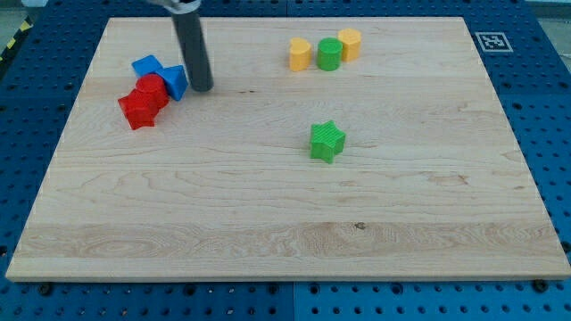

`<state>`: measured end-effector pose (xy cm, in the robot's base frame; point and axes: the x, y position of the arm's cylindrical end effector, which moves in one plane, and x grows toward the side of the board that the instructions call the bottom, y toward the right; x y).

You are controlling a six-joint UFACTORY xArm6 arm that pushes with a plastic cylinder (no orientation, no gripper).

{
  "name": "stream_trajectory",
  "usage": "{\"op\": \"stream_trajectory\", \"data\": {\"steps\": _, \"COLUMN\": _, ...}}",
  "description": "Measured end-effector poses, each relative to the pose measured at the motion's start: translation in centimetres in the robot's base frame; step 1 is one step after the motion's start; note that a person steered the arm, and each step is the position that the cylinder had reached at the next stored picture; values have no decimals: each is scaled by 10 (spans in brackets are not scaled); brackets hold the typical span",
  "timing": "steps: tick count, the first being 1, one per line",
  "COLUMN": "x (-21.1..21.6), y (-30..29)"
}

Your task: Slide the yellow hexagon to the bottom of the green circle

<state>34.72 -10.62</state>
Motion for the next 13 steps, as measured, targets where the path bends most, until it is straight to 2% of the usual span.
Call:
{"op": "stream_trajectory", "data": {"steps": 1, "x": -7, "y": 57}}
{"op": "stream_trajectory", "data": {"steps": 2, "x": -31, "y": 62}}
{"op": "stream_trajectory", "data": {"steps": 3, "x": -42, "y": 47}}
{"op": "stream_trajectory", "data": {"steps": 4, "x": -71, "y": 24}}
{"op": "stream_trajectory", "data": {"steps": 5, "x": -122, "y": 45}}
{"op": "stream_trajectory", "data": {"steps": 6, "x": -135, "y": 100}}
{"op": "stream_trajectory", "data": {"steps": 9, "x": -69, "y": 217}}
{"op": "stream_trajectory", "data": {"steps": 11, "x": -82, "y": 242}}
{"op": "stream_trajectory", "data": {"steps": 12, "x": -101, "y": 276}}
{"op": "stream_trajectory", "data": {"steps": 13, "x": -98, "y": 304}}
